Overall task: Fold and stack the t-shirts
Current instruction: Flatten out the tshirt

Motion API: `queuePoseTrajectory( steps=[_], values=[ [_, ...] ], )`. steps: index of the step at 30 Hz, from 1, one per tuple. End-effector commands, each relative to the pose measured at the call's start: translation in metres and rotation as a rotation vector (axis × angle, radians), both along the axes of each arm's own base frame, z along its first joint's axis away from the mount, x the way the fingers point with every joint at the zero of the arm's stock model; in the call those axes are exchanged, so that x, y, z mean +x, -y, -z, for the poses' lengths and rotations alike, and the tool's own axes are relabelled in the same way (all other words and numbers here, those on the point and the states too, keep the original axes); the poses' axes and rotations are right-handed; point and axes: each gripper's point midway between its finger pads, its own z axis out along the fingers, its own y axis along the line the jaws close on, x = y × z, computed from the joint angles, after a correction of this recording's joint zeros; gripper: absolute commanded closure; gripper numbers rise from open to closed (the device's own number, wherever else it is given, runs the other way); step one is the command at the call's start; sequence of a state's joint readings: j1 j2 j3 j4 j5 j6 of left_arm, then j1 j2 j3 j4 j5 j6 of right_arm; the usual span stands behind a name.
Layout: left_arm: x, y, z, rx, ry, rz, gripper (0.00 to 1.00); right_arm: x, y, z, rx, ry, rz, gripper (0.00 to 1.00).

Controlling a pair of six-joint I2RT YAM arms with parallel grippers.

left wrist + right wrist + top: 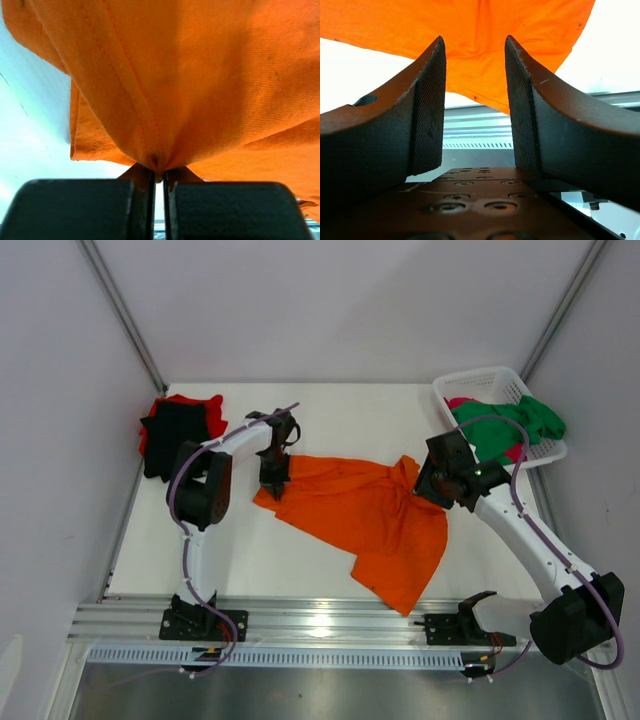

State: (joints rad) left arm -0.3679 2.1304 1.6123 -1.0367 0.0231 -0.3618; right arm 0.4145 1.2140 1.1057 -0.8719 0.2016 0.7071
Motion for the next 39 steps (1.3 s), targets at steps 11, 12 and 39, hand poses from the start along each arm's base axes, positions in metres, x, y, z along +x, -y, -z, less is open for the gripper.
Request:
queuePoseTrajectory(
  steps=[11, 12, 39],
  values=[
    [0.025, 0.016, -0.053, -0.093, 0.103, 0.004, 0.99, 0.021, 0.01, -0.005, -0.052, 0.097, 0.037, 0.52],
    [0.025, 0.017, -0.058, -0.096, 0.104, 0.004, 0.99, 0.031, 0.007, -0.006, -0.043, 0.145, 0.037, 0.52],
    [0.051, 0.015, -0.15, -0.14, 0.261, 0.017, 0.99, 0.148, 0.005, 0.061, -0.228, 0.166, 0.141, 0.52]
  ],
)
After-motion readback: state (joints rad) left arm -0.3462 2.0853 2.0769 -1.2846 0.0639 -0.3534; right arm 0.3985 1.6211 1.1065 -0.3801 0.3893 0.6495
